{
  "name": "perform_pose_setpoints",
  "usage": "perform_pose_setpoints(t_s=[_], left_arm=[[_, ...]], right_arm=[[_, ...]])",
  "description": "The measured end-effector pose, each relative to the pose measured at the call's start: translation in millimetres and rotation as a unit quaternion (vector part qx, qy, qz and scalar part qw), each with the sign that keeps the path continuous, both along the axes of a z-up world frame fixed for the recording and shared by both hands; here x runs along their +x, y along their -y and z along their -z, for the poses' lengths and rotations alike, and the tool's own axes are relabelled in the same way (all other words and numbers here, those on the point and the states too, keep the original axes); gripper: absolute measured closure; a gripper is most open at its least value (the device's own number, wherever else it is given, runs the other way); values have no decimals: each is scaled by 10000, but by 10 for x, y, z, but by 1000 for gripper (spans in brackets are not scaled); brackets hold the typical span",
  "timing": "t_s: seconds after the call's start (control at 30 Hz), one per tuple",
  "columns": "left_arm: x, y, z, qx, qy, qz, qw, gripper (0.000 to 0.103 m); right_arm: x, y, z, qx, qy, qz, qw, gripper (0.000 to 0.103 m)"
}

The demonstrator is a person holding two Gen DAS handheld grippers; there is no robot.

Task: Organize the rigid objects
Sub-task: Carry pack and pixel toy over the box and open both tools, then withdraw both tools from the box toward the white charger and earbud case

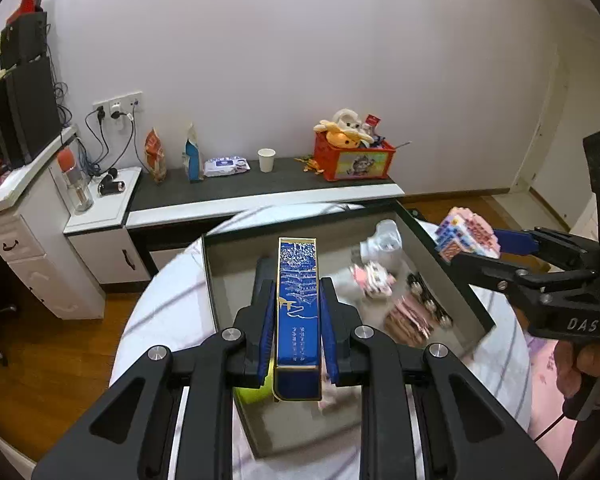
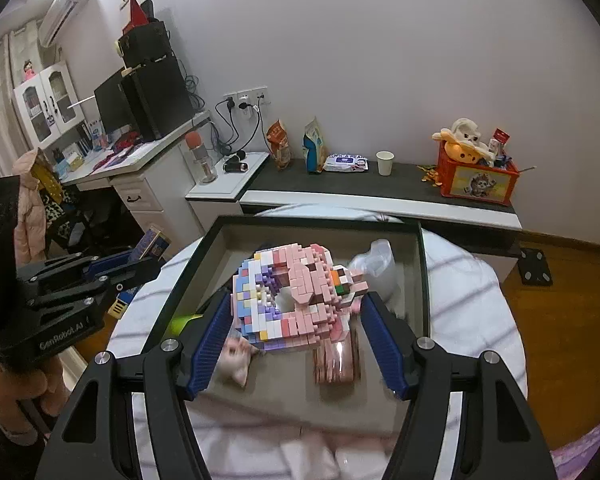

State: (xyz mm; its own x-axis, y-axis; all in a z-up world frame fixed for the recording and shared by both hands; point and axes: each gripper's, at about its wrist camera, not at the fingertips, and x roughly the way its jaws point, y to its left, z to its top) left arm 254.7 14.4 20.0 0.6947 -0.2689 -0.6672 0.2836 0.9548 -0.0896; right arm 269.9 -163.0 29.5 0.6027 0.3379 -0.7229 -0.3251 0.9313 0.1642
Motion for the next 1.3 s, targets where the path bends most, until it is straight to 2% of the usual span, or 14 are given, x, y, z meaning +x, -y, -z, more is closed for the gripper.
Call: perform_pose_setpoints(t_s=[0.17,0.37,0.53,0.7,0.73,0.77,0.83,0.9,1.13,1.3], left_arm=[[321,45,80,-23,-133,-92,9999,83],[585,75,287,-56,-366,-156,9992,83],[728,107,432,-21,-550,-141,9984,83],[808,151,522,95,-688,-158,9975,80],[828,154,524,131,-700,-182,9973,73],[831,160,519,152,-711,-183,9972,67],[791,165,486,194,-639,-203,9976,36],[742,156,431,195,-537,-230,9981,25],[563,96,270,184,-434,-363,9982,7],[292,65,129,187,-273,-423,9986,3]], right_arm=[[394,-91,129,-68,-225,-85,9997,36],[857,-105,478,-93,-727,-52,9973,36],[1023,-145,693,-163,-1006,-103,9947,36],[1094,-216,765,-261,-1095,-146,9935,34],[1092,-229,769,-293,-1092,-165,9935,25],[1099,-240,759,-313,-1066,-168,9937,22],[1081,-244,747,-323,-1049,-184,9938,22],[1073,-228,736,-317,-1057,-140,9938,21],[928,-188,615,-257,-990,-71,9947,18],[682,-125,479,-195,-845,49,9962,16]])
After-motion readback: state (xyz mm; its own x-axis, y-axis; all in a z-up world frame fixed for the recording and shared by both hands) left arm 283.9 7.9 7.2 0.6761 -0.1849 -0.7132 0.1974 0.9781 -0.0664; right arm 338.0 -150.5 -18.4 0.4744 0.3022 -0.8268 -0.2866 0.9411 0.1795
